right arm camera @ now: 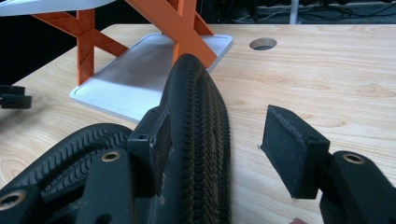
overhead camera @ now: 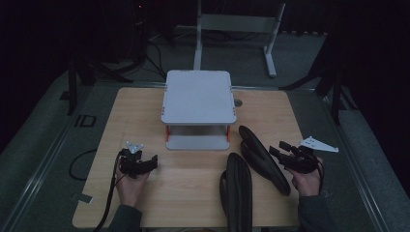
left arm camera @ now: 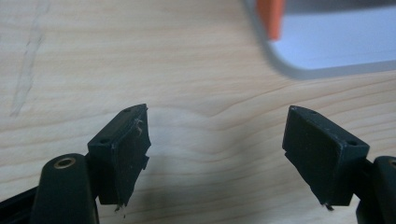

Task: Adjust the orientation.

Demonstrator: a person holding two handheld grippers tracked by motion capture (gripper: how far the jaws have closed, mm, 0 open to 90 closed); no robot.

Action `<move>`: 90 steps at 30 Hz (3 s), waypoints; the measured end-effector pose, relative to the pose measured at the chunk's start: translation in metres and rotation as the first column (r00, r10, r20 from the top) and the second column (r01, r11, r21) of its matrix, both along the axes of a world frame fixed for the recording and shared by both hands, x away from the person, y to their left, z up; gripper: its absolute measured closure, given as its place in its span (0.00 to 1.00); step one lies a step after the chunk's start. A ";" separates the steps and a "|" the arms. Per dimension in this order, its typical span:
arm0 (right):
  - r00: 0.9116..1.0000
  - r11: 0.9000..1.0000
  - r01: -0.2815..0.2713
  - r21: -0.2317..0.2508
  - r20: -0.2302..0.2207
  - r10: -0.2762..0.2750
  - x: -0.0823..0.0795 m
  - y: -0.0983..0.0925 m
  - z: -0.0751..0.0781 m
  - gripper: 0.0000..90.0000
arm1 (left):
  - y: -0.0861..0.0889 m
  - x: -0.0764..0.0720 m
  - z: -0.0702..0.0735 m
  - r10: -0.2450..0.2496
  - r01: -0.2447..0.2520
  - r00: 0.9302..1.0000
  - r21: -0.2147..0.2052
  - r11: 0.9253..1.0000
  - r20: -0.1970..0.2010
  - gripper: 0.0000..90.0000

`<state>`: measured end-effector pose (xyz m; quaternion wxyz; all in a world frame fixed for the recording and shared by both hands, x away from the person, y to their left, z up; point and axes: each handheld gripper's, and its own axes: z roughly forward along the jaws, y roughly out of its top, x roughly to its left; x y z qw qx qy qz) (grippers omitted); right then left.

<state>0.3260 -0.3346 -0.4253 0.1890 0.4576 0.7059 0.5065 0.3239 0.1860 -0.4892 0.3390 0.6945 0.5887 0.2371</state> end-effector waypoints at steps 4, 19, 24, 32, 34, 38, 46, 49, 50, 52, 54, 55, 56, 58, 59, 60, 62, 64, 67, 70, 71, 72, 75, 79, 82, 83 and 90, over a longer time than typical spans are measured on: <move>1.000 1.000 0.001 0.002 -0.009 -0.001 0.000 0.000 -0.002 0.46 | -0.007 -0.006 0.005 -0.036 0.036 0.999 -0.014 0.999 0.018 0.26; 1.000 1.000 -0.005 0.002 -0.012 0.005 0.000 0.001 -0.004 0.46 | -0.082 -0.034 0.010 -0.315 0.316 0.947 -0.004 0.949 0.059 0.26; 1.000 1.000 -0.006 0.007 -0.009 0.006 -0.001 0.001 -0.003 0.46 | -0.120 -0.046 0.003 -0.433 0.430 0.901 0.051 0.901 0.041 0.26; 1.000 1.000 -0.006 0.012 -0.004 0.006 -0.001 0.000 -0.003 0.46 | -0.157 -0.057 -0.012 -0.541 0.539 0.841 0.070 0.840 0.016 0.20; 1.000 1.000 -0.003 0.013 -0.002 0.003 -0.001 0.000 -0.003 0.46 | -0.161 -0.059 -0.014 -0.557 0.555 0.831 0.073 0.829 0.013 0.18; 1.000 1.000 0.001 0.016 -0.001 -0.001 -0.002 -0.002 -0.002 0.46 | -0.171 -0.065 -0.017 -0.602 0.597 0.798 0.100 0.796 0.024 0.16; 1.000 1.000 -0.001 0.014 -0.002 0.001 -0.002 -0.001 -0.003 0.46 | -0.181 -0.070 -0.015 -0.638 0.633 0.769 0.088 0.769 0.046 0.16; 1.000 1.000 -0.005 0.015 -0.003 0.005 -0.002 -0.001 -0.003 0.46 | -0.184 -0.066 -0.013 -0.643 0.638 0.765 0.083 0.766 0.050 0.16; 1.000 1.000 -0.007 0.013 -0.009 0.007 -0.001 0.000 -0.005 0.46 | -0.187 -0.064 -0.011 -0.647 0.643 0.760 0.080 0.762 0.056 0.16; 1.000 1.000 -0.007 0.014 -0.011 0.007 -0.001 0.001 -0.005 0.46 | -0.188 -0.063 -0.010 -0.653 0.649 0.754 0.079 0.757 0.062 0.16; 1.000 1.000 -0.015 0.020 -0.022 0.016 0.000 0.001 -0.008 0.45 | -0.193 -0.062 -0.005 -0.665 0.661 0.743 0.068 0.747 0.077 0.16; 1.000 1.000 -0.017 0.022 -0.023 0.018 0.000 0.001 -0.009 0.45 | -0.193 -0.062 -0.005 -0.665 0.661 0.743 0.068 0.747 0.077 0.16; 1.000 1.000 -0.018 0.020 -0.024 0.019 0.000 0.002 -0.009 0.45 | -0.196 -0.062 -0.003 -0.674 0.671 0.734 0.064 0.739 0.089 0.16; 1.000 1.000 -0.019 0.018 -0.024 0.019 0.000 0.002 -0.008 0.46 | -0.198 -0.062 -0.002 -0.676 0.673 0.730 0.065 0.736 0.096 0.16; 1.000 1.000 -0.019 0.018 -0.024 0.019 0.000 0.002 -0.008 0.46 | -0.200 -0.062 0.000 -0.679 0.677 0.727 0.065 0.733 0.100 0.16; 1.000 1.000 -0.019 0.018 -0.024 0.019 0.000 0.002 -0.008 0.46 | -0.202 -0.061 0.001 -0.684 0.682 0.723 0.062 0.729 0.100 0.16; 0.999 1.000 -0.020 0.020 -0.025 0.021 0.000 0.002 -0.008 0.46 | -0.210 -0.055 0.002 -0.685 0.684 0.720 0.057 0.728 0.113 0.17; 0.999 1.000 -0.023 0.020 -0.026 0.024 0.000 0.002 -0.009 0.46 | -0.215 -0.050 0.002 -0.686 0.686 0.720 0.042 0.726 0.103 0.17; 0.999 0.999 -0.023 0.023 -0.026 0.024 0.000 0.002 -0.009 0.45 | -0.223 -0.046 0.003 -0.697 0.699 0.709 0.026 0.715 0.109 0.21; 0.999 0.999 -0.025 0.026 -0.026 0.026 0.001 0.001 -0.009 0.45 | -0.227 -0.044 0.004 -0.704 0.705 0.702 0.027 0.708 0.111 0.26; 0.999 0.999 -0.025 0.027 -0.026 0.026 0.000 0.001 -0.009 0.45 | -0.231 -0.042 0.007 -0.708 0.712 0.696 0.016 0.702 0.125 0.30; 0.999 0.999 -0.026 0.026 -0.027 0.026 0.000 0.001 -0.009 0.45 | -0.232 -0.042 0.009 -0.709 0.714 0.692 0.012 0.700 0.132 0.36; 0.999 0.999 -0.026 0.026 -0.028 0.027 0.000 0.002 -0.009 0.45 | -0.233 -0.041 0.014 -0.696 0.700 0.701 0.037 0.713 0.152 0.55; 0.999 0.999 -0.026 0.029 -0.028 0.027 0.000 0.001 -0.009 0.45 | -0.231 -0.041 0.017 -0.692 0.694 0.706 0.044 0.718 0.149 0.67; 0.999 0.999 -0.027 0.029 -0.028 0.028 0.000 0.001 -0.010 0.45 | -0.225 -0.042 0.019 -0.682 0.683 0.716 0.048 0.728 0.151 0.71; 0.999 0.999 -0.028 0.028 -0.028 0.028 0.000 0.001 -0.010 0.45 | -0.221 -0.042 0.021 -0.672 0.673 0.726 0.049 0.738 0.149 0.71; 0.999 0.999 -0.028 0.028 -0.029 0.028 0.000 0.001 -0.009 0.45 | -0.174 -0.044 0.027 -0.622 0.621 0.771 0.057 0.782 0.135 0.72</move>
